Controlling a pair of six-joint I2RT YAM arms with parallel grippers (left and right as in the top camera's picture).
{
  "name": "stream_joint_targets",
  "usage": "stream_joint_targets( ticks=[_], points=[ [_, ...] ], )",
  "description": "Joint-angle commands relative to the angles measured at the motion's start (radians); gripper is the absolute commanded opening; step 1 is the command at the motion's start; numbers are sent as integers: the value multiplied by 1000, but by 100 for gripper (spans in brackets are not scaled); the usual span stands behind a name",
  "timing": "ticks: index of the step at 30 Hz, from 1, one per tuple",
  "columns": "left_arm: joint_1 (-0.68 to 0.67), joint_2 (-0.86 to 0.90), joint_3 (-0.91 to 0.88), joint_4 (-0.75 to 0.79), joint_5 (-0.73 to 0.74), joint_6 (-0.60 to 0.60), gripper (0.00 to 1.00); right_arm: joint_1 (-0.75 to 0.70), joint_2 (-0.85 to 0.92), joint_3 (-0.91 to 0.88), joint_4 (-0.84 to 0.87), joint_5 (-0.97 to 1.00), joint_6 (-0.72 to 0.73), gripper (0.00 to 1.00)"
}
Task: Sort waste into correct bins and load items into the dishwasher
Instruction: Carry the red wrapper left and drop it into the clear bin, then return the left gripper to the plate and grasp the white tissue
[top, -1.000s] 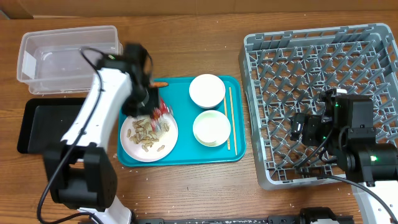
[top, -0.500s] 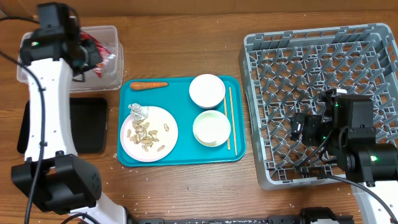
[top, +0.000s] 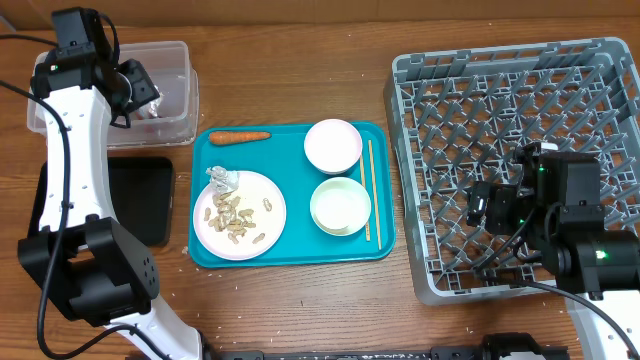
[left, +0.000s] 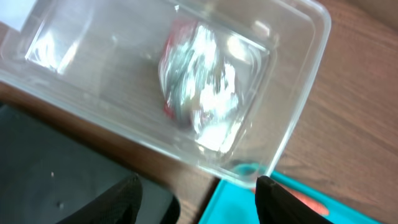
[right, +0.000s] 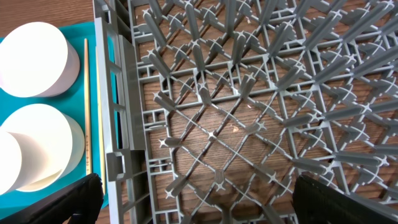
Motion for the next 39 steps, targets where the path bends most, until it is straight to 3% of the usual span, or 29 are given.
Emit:
stream_joint_targets(
  ticks=[1,9,17,26,39],
  points=[
    [-11,-6,12,-84,89,-1,63,-7,-4,32,5,6,1,100],
    [-104,-6,11,-440,133,28,65,-7,-4,32,-2,6,1,100],
    [-230,-5,-13,-562,99,62,68,-7,-4,32,-15,6,1,100],
    [-317,-5,-227,-393,-45,5,71,-7,-4,32,-18,6,2,100],
    [-317,-4,-403,-124,-88,-20,75,-7,-4,32,-19,5,2,100]
  ],
)
